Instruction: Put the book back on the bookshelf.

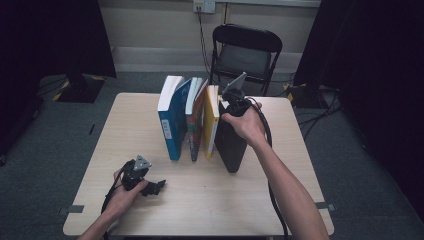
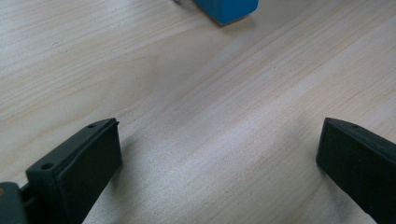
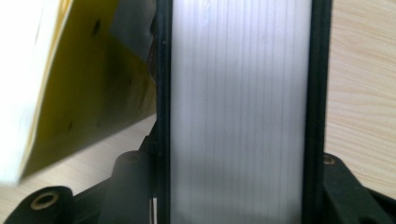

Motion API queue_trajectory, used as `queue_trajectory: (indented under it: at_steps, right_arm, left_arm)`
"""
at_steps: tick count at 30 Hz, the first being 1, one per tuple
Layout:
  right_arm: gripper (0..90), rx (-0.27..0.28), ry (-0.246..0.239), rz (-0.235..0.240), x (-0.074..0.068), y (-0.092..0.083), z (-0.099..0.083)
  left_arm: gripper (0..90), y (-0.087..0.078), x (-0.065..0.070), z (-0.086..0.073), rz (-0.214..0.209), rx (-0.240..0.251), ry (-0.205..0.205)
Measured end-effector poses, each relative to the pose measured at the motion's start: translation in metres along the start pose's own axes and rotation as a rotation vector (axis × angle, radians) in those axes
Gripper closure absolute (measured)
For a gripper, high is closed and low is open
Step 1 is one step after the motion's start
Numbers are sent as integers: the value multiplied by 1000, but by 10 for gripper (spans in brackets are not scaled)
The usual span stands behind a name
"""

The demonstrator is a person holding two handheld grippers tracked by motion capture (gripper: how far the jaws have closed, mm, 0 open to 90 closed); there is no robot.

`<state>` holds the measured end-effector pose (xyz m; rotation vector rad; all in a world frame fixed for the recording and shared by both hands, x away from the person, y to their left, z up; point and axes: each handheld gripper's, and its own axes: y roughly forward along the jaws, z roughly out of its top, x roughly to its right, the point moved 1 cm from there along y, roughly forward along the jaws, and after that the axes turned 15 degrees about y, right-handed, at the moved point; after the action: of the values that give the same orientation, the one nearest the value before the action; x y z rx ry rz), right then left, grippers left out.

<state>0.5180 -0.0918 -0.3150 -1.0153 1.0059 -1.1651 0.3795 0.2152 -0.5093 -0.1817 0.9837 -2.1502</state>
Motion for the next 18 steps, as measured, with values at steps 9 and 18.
queue_trajectory:
  at_steps: [9,18]
  right_arm:
    - [536,-1,30,-13,-2,4,16]
    - [536,10,44,-20,-5,5,31]
  left_arm:
    - [0,0,0,0,-3,-4,1]
    - [0,0,0,0,-3,-3,1]
